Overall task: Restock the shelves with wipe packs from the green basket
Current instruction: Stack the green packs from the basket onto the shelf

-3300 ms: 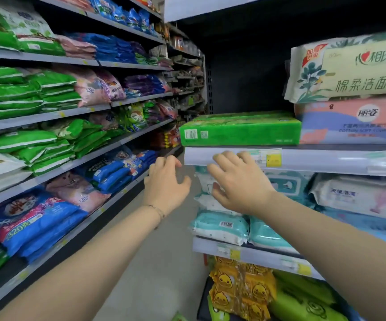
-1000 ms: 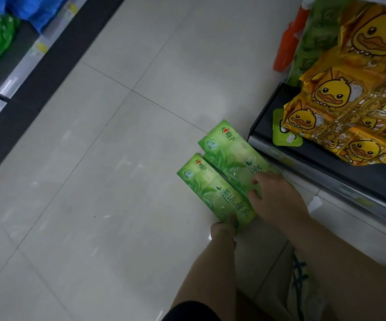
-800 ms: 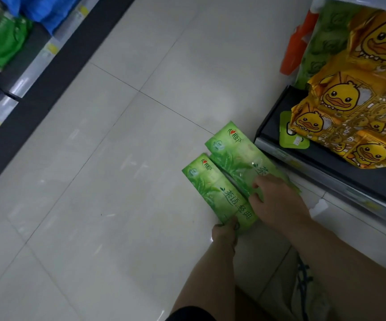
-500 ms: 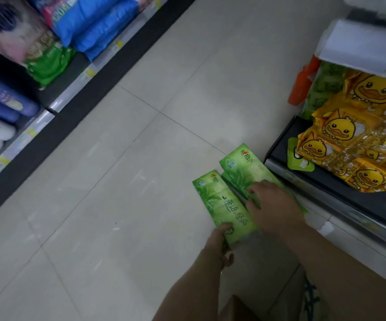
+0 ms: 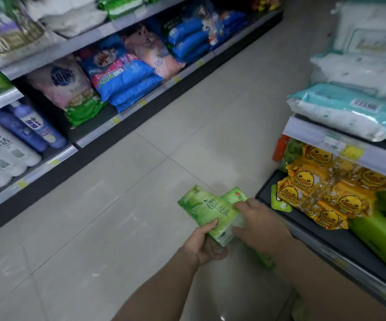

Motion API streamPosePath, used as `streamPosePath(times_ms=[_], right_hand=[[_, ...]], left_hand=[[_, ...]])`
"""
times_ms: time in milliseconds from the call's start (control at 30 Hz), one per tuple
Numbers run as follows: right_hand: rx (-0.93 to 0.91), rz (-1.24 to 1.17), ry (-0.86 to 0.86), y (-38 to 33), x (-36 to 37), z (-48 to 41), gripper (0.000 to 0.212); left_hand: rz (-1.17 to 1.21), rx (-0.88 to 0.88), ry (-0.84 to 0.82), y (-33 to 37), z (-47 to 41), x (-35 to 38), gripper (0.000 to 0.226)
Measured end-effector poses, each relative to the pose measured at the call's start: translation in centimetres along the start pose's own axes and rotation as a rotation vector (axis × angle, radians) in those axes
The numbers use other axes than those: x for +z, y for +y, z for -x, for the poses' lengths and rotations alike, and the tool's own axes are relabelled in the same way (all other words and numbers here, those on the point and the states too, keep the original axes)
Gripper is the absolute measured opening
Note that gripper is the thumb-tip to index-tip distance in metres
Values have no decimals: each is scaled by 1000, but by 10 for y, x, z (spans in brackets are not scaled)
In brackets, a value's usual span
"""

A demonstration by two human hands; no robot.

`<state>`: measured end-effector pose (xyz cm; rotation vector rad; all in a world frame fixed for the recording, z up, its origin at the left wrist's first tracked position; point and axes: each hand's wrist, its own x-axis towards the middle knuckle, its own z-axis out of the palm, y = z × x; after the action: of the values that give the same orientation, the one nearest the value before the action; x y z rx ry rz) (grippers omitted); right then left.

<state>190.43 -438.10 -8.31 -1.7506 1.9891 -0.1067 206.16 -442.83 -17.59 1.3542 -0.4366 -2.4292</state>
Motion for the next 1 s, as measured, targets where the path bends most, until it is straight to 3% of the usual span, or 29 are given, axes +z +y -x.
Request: streamPosePath(times_ms=[100,200,333,500,600,700,867,1000], right_hand=[[25,57,2,-9,-12,11,80],[85,127,118,-16,-35,21,94],[85,235,313,-24,-79,34,90],[2,321,487,-32,-137,55,88],[-41,351,577,-36,-170,69,91],[-100,339,663,-33,-197,85,91],[-145,329,667,-22,-249,123,101],[-183,299,699,-9,-287,149,101]], left_hand=[[-56,36,-109,15,17,32,32],[-88,97,-184,30,32,67,39],[-90,168,-232,50,51,108,42],[77,224,-397,69,84,156,38],[187,310,-478,83,94,174,52],[316,391,-358,108,91,187,69],[358,503,-184,153,105,212,31],[278,539,-227,178,126,235,37]])
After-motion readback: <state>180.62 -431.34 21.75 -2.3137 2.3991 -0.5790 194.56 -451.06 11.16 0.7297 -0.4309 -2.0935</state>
